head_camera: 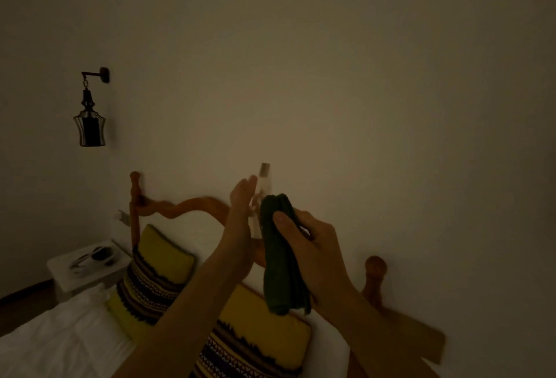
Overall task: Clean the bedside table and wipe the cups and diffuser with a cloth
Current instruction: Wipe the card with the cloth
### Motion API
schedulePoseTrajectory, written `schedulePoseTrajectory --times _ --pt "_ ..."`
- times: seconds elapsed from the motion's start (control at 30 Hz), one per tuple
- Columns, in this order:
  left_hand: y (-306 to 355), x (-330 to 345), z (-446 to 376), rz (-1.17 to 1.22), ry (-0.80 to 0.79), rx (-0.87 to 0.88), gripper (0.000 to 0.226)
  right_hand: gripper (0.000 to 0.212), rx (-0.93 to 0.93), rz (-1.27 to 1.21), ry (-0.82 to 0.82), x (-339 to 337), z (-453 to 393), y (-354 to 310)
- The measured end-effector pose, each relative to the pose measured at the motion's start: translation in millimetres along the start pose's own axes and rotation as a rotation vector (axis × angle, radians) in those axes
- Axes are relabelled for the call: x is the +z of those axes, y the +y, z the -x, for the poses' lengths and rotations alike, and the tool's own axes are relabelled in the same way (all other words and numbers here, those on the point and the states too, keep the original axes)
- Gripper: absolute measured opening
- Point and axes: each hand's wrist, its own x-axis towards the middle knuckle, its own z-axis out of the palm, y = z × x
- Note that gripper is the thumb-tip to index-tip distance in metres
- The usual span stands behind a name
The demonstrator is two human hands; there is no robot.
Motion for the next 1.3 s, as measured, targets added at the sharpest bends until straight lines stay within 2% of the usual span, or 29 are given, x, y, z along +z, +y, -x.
schedulePoseTrajectory --times 0.07,0.13,0.2,0.3,0.5,0.6,0.67,0.77,0.87,0.93,1.07,1.13,1.23,1.3 --pt "-2 7 6 0.066 -0.07 -0.007 0.063 0.017 -0.059 0.043 0.03 2 -4 -4" --pt "0 11 8 0.111 -0.176 0.003 0.049 0.019 -0.105 0.109 0.1 2 -10 -11" --pt "1 13 10 0.033 -0.248 0.069 0.041 0.029 -0.132 0.154 0.181 -2 -19 -21" --pt "3 15 11 -0.129 -0.301 0.102 0.043 0.035 -0.139 0.166 0.265 -8 -32 -36" --pt "21 17 13 0.116 -0.154 -0.023 0.039 0.03 -0.287 0.296 0.208 17 6 -15" --pt "15 12 24 0.08 -0.178 -0.074 0.047 0.029 -0.282 0.29 0.247 19 -4 -26" --pt "8 14 33 0.096 -0.219 -0.085 0.044 0.032 -0.257 0.285 0.273 11 -27 -45" --pt "4 18 35 0.129 -0.247 -0.08 0.039 0.035 -0.218 0.289 0.217 8 -41 -56" --pt "9 6 22 0.056 -0.152 -0.025 0.036 0.036 -0.25 0.45 0.219 16 -17 -34" --pt "12 -2 13 0.089 -0.102 -0.036 0.039 0.036 -0.295 0.524 0.229 19 5 -16" --pt "4 -11 0 0.077 -0.097 -0.004 0.052 0.033 -0.25 0.384 0.324 12 16 -3" --pt "-2 -13 -5 0.059 -0.057 0.046 0.047 0.035 -0.199 0.306 0.369 6 12 -3" --pt "-8 -16 -9 0.052 -0.007 0.027 0.034 0.03 -0.163 0.306 0.298 -3 7 -1" --pt "-12 -18 -8 -0.007 -0.063 -0.005 0.033 0.031 -0.176 0.321 0.281 -6 -4 -7"
